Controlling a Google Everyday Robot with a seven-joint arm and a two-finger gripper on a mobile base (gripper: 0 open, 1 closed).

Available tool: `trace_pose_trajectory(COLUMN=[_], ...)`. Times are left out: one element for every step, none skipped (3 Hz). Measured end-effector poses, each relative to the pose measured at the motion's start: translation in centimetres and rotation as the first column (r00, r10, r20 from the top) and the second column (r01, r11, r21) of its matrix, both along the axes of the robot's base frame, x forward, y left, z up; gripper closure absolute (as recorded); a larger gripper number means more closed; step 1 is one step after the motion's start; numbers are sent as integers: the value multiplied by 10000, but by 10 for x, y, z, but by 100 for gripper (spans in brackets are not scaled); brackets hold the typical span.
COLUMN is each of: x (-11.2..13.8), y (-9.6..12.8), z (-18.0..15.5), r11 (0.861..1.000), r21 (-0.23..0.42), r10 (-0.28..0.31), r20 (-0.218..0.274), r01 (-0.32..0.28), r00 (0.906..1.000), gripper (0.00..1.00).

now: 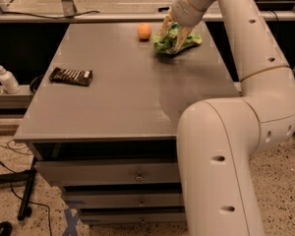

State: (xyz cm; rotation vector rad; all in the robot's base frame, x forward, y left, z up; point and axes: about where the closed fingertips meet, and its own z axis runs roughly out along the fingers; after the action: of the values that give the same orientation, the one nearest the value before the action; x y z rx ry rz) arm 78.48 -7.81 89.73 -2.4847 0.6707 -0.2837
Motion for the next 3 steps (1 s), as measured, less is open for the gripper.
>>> trace_pose_trajectory(x=[7,10,8], y=[-1,8,18], z=[-7,-10,-13], r11=[9998,9997,9994], r21=[-159,-66,199], r10=[82,219,281], r20=[95,111,-85], r01=[-80,-218,-279], r00=[9999,9997,9996], gripper=[100,100,84])
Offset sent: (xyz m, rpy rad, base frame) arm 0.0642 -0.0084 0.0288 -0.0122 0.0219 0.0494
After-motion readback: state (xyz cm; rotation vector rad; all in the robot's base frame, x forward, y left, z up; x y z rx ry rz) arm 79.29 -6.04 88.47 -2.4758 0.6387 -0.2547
